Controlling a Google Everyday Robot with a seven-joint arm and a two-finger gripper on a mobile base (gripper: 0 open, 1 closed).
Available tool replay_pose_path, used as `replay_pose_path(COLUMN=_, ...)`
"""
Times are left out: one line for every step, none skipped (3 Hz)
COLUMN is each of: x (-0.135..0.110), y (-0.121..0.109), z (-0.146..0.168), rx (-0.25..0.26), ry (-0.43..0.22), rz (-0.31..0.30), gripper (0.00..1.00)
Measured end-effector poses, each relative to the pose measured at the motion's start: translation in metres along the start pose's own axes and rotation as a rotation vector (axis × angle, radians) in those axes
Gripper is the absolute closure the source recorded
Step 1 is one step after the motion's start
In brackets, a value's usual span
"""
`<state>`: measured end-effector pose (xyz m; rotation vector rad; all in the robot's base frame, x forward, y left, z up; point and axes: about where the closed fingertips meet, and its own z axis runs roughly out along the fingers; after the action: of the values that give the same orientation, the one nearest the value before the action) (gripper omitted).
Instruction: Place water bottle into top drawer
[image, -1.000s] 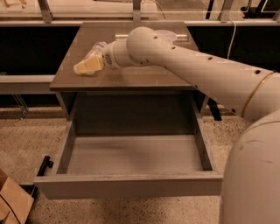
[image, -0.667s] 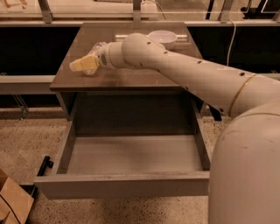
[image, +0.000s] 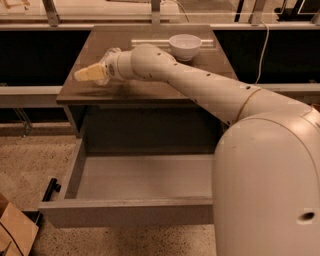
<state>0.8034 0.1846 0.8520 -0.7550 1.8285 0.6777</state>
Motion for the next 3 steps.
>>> replay_pose_path(x=0.0014, y=-0.0083, z=0.0178, rx=0.0, ry=-0.007, rz=0.012, gripper=0.0)
replay_pose_path(x=0.0008, y=-0.0136, z=0.0269, rx=0.014, ry=-0.01, rz=0.013, gripper=0.16)
replay_pose_path(x=-0.0048, y=-0.017, z=0.0264, rx=0.034, ry=-0.021, rz=-0.006, gripper=0.45)
